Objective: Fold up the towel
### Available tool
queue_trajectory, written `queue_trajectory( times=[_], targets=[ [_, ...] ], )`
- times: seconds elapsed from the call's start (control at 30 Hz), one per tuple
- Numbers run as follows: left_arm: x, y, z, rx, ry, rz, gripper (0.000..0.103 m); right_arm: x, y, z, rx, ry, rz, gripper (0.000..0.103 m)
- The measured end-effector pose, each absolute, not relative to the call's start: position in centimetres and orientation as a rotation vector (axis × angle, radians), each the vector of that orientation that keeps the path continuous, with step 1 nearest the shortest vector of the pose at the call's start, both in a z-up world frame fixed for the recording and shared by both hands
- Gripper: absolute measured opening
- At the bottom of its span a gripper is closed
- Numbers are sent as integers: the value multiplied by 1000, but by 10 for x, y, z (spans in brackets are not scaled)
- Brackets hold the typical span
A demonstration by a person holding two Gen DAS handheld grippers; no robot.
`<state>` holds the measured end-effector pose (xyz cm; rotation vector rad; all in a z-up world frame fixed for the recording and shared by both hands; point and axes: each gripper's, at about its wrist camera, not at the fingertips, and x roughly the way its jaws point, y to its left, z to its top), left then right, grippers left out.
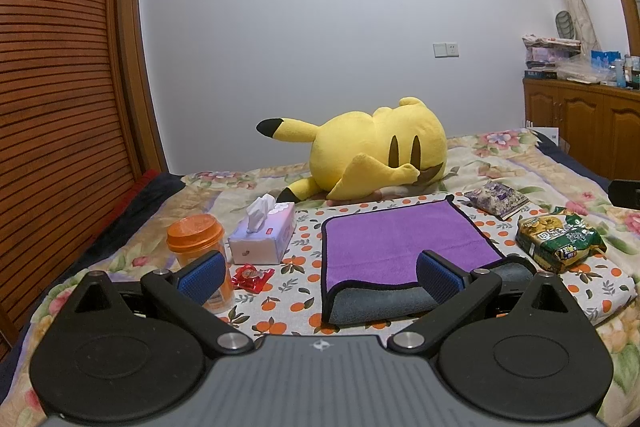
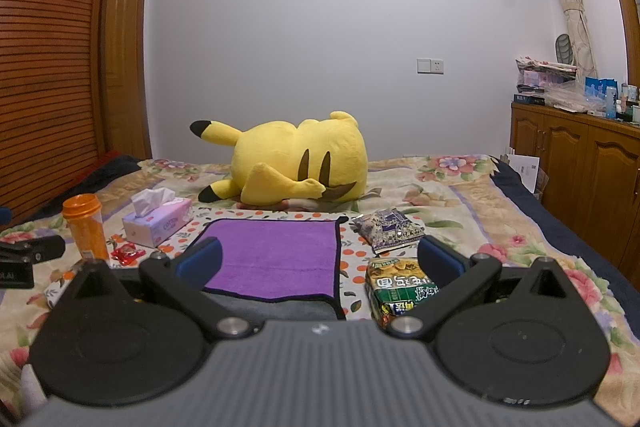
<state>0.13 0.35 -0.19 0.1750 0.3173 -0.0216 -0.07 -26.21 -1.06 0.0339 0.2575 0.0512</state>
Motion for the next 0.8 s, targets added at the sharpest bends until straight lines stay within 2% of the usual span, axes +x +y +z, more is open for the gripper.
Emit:
queue_trajectory(
  times=[0.8],
  targets=[
    [1, 3, -1, 173, 319, -22, 103, -1, -260, -10, 32, 260, 50, 103]
  ],
)
